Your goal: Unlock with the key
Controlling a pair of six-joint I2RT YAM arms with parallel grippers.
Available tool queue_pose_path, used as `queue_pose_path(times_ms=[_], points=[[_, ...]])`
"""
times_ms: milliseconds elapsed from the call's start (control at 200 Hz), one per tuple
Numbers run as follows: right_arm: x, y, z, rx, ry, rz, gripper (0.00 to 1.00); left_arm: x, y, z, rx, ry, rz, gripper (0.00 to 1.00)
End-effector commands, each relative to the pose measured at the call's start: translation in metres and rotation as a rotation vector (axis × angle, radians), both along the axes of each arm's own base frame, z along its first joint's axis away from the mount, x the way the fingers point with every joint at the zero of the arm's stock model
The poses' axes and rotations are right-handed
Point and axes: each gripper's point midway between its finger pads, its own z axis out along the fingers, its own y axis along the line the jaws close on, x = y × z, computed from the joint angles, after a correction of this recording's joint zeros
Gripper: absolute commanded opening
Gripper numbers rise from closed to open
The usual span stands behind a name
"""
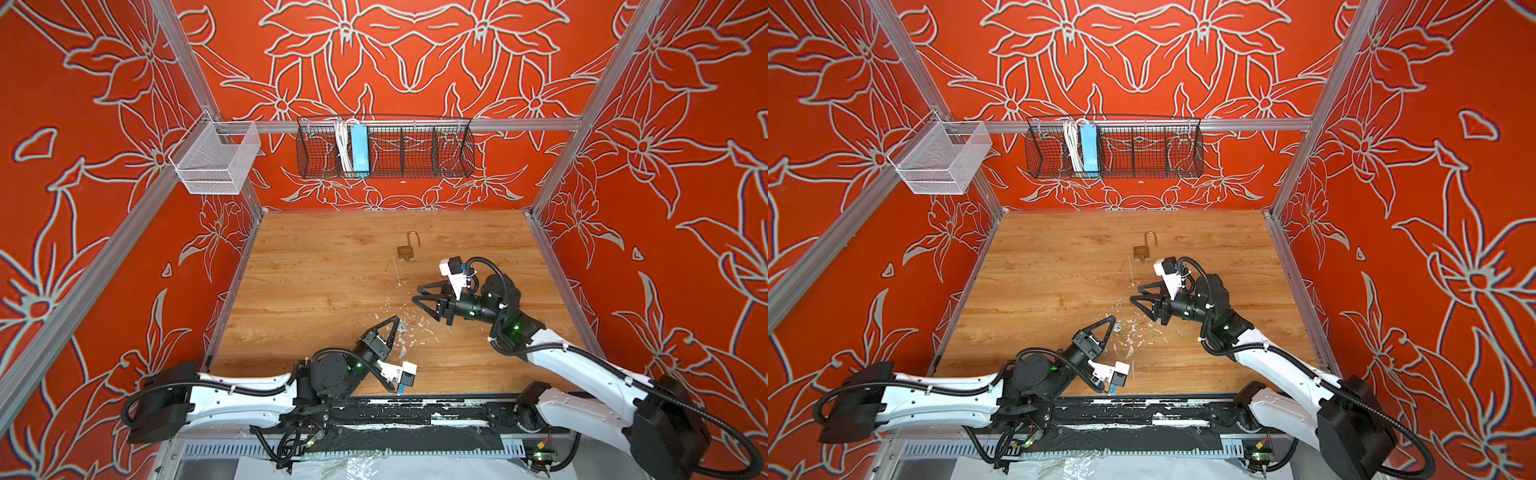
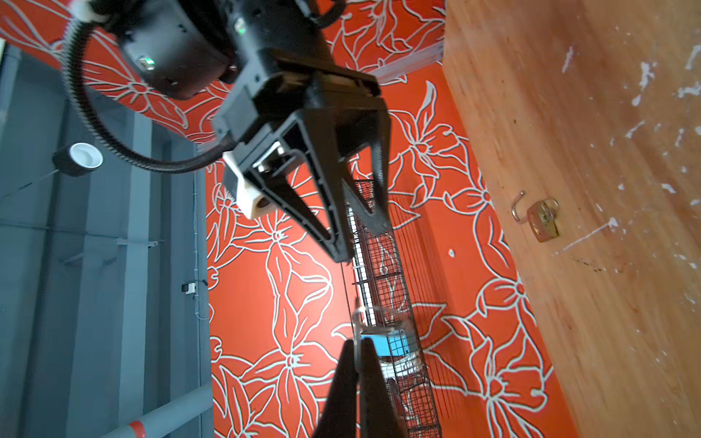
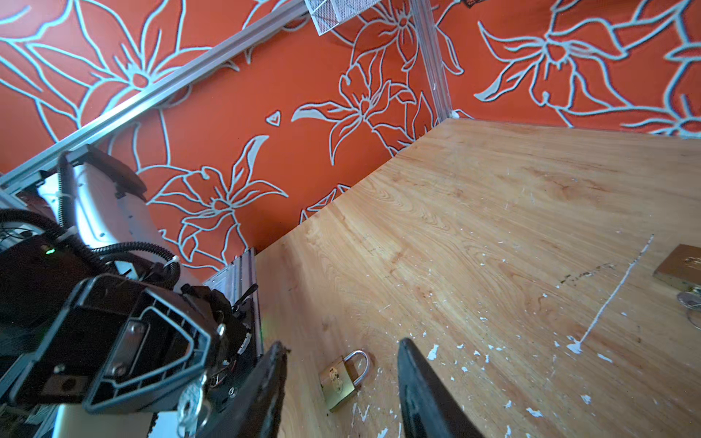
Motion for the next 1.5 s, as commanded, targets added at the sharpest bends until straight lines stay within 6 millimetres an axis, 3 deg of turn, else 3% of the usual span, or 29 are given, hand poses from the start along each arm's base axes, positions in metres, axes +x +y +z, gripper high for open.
queue_pose_path(times_ms=[0, 170, 410, 555, 776, 1296, 1496], points=[[-0.011, 0.005, 0.009, 0.033, -0.001, 0.082, 0.49, -0.011, -0.004, -0.002, -0.024, 0.018, -0.091, 0.00], [-0.025, 0.011, 0.022, 0.086, 0.005, 0.175, 0.50, -0.013, -0.008, -0.013, 0.026, 0.026, -0.108, 0.00], [-0.034, 0.025, 0.017, 0.050, 0.054, 0.272, 0.49, -0.003, -0.011, -0.018, 0.057, -0.001, -0.052, 0.00], [-0.031, 0.022, 0.013, 0.010, 0.053, 0.222, 0.49, 0.005, -0.002, 0.004, -0.064, 0.009, -0.008, 0.00], [-0.039, 0.032, 0.013, 0.022, 0.059, 0.283, 0.49, 0.005, 0.004, 0.011, -0.170, 0.056, -0.056, 0.00], [-0.054, 0.039, 0.020, 0.005, 0.053, 0.324, 0.47, 0.016, 0.007, 0.003, -0.200, 0.081, -0.067, 0.00], [-0.052, 0.046, 0.011, -0.024, 0.081, 0.328, 0.45, 0.015, 0.006, 0.004, -0.199, 0.078, -0.072, 0.00]])
